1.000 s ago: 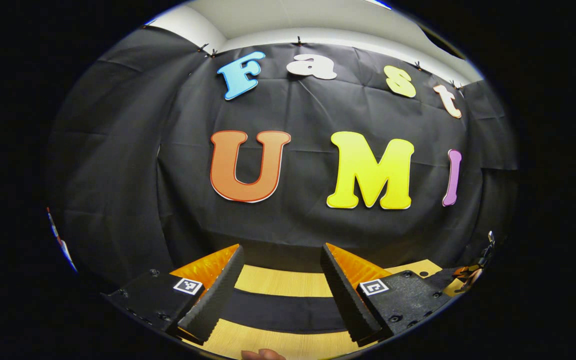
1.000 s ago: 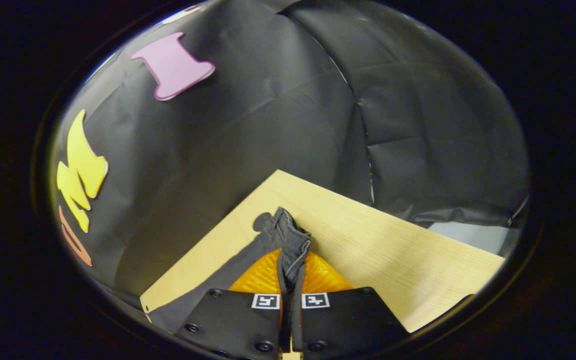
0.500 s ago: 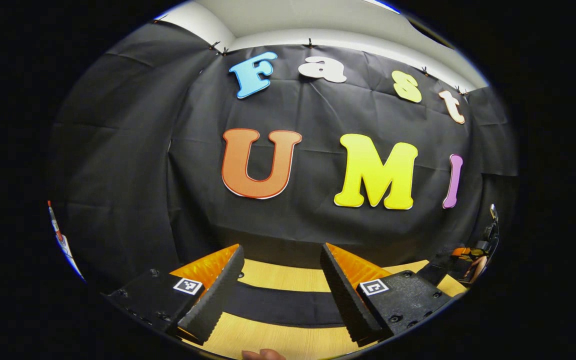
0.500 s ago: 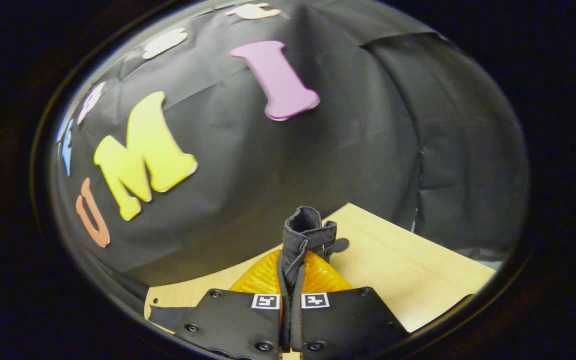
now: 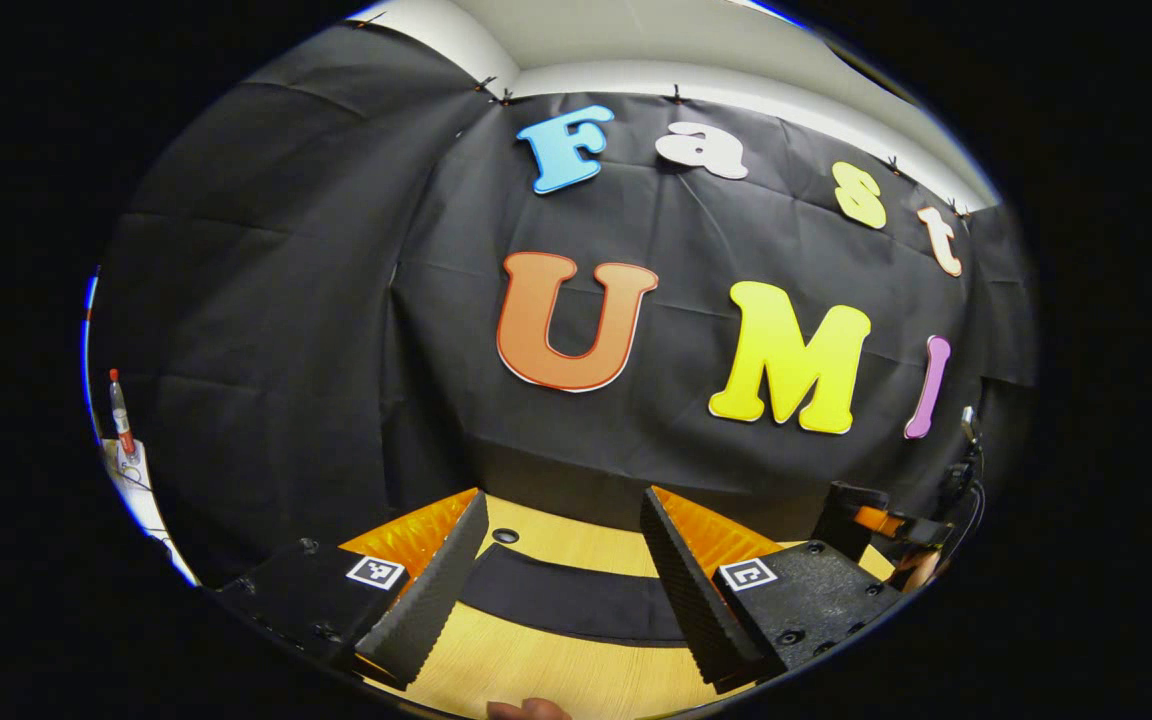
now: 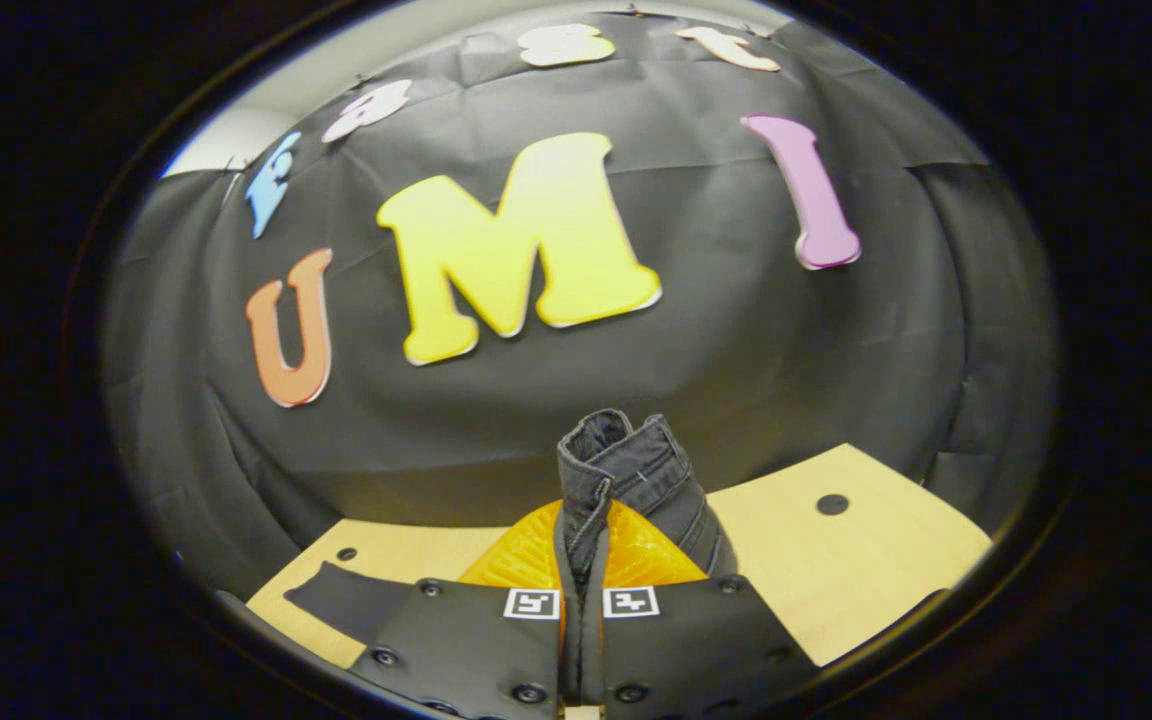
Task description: Grasp the waist and the cuffs of the jeans and fold them to make the two legs overlap; first hold the waist and fold one-third of the jeans toward the cuffs, then hold the cuffs and fold the remaining one-third in the same direction to finish folding.
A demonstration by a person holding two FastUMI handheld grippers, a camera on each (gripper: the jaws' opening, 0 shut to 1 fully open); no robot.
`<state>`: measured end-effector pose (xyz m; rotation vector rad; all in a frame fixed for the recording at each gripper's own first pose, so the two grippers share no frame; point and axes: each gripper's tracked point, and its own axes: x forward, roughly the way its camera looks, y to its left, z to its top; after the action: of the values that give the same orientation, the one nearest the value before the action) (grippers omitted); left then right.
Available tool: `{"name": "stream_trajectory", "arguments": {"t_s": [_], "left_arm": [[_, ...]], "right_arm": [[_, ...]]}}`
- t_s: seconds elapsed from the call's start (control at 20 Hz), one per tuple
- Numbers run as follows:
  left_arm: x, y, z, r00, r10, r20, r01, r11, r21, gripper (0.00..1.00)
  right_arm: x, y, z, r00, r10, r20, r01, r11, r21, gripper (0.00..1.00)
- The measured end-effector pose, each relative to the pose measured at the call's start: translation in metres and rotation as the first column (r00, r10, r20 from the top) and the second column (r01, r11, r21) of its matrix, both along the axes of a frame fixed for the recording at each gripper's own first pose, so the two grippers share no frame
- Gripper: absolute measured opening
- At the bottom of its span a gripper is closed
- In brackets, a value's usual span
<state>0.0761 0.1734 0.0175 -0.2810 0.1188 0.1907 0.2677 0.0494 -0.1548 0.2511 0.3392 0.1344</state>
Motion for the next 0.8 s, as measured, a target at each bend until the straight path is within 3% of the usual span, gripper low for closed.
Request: {"name": "stream_trajectory", "arguments": {"t_s": [0.25, 0.4, 0.8], "left_arm": [[-0.023, 0.021, -0.006, 0.998, 0.059, -0.014, -0.059, 0.998, -0.031, 0.98], [-0.037, 0.030, -0.017, 0.997, 0.071, -0.040, -0.073, 0.996, -0.042, 0.98], [-0.056, 0.049, -0.030, 0.992, 0.093, -0.087, -0.097, 0.994, -0.040, 0.99]], "right_arm": [[-0.016, 0.089, -0.056, 0.992, 0.103, -0.070, -0.105, 0.994, -0.018, 0.01], [-0.025, 0.127, -0.097, 0.987, 0.119, -0.113, -0.125, 0.991, -0.054, 0.01], [-0.060, 0.158, -0.206, 0.954, 0.118, -0.276, -0.160, 0.978, -0.137, 0.01]]}}
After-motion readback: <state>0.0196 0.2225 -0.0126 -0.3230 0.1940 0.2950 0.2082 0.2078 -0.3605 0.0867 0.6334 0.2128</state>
